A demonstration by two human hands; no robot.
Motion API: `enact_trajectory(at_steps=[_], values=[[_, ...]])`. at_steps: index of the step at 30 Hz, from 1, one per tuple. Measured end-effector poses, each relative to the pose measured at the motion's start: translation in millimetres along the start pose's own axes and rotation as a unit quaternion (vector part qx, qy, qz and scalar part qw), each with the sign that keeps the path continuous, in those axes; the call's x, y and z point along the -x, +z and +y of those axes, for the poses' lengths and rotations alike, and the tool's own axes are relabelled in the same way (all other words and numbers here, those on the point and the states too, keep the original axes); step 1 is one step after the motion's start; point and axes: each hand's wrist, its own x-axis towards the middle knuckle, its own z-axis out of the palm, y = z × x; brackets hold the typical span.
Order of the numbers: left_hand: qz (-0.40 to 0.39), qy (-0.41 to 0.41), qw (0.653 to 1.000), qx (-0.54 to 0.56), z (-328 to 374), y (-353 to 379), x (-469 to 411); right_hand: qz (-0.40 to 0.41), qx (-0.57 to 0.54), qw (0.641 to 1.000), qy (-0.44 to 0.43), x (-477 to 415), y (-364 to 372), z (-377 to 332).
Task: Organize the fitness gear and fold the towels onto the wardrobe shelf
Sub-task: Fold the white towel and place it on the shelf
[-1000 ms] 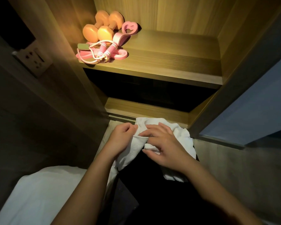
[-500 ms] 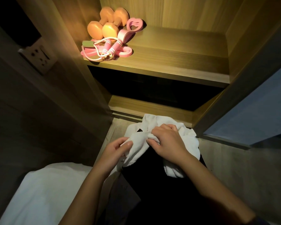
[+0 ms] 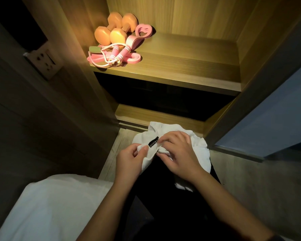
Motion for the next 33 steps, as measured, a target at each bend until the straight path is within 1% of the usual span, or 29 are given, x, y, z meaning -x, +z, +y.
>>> enact_trajectory(at_steps=[3,6,8,10,13,16,17,18,22,26,29,33], values=[[-0.013,-0.012,1.000,-0.015,2.0,4.7,1.8,0.013,0.003,0.999,-0.045,4.4,0.0,-2.8],[-0.018,-0.024,0.999,-0.016,4.4,4.0,-1.7,-0.021,-0.007,0.997,-0.075,8.0,2.3,-3.8],[-0.024,-0.020,0.999,-0.023,5.0,3.6,-3.4,-0.034,-0.002,0.998,-0.055,8.0,4.4,-3.4],[-0.047,-0.005,0.998,-0.031,4.4,2.6,-3.7,-0.035,0.006,0.999,-0.013,4.2,5.7,-4.1],[-0.106,0.021,0.994,-0.031,2.4,-3.9,-3.4,-0.053,0.026,0.998,0.022,-2.6,7.6,-4.2],[-0.181,0.019,0.983,-0.038,2.5,-15.9,-5.8,-0.058,0.036,0.997,0.028,-5.3,8.7,-3.3],[-0.187,0.020,0.981,-0.044,1.7,-18.2,-7.4,-0.060,0.039,0.997,0.028,-5.1,9.6,-3.0],[-0.177,0.018,0.983,-0.045,0.5,-19.5,-9.1,-0.064,0.041,0.997,0.027,-4.6,10.3,-3.1],[-0.076,-0.012,0.997,-0.007,-1.5,-17.9,-13.8,-0.061,0.033,0.998,0.005,-2.2,11.7,-4.0],[-0.023,-0.003,1.000,-0.002,5.2,-9.9,-18.9,-0.053,0.019,0.998,-0.016,-1.4,9.1,-2.7],[-0.014,0.008,1.000,-0.019,10.4,-6.8,-21.4,-0.061,0.025,0.998,-0.016,0.1,10.9,-2.1],[-0.031,0.034,0.998,-0.036,14.5,-11.4,-19.7,-0.065,0.041,0.997,0.000,-2.5,13.2,-4.5]])
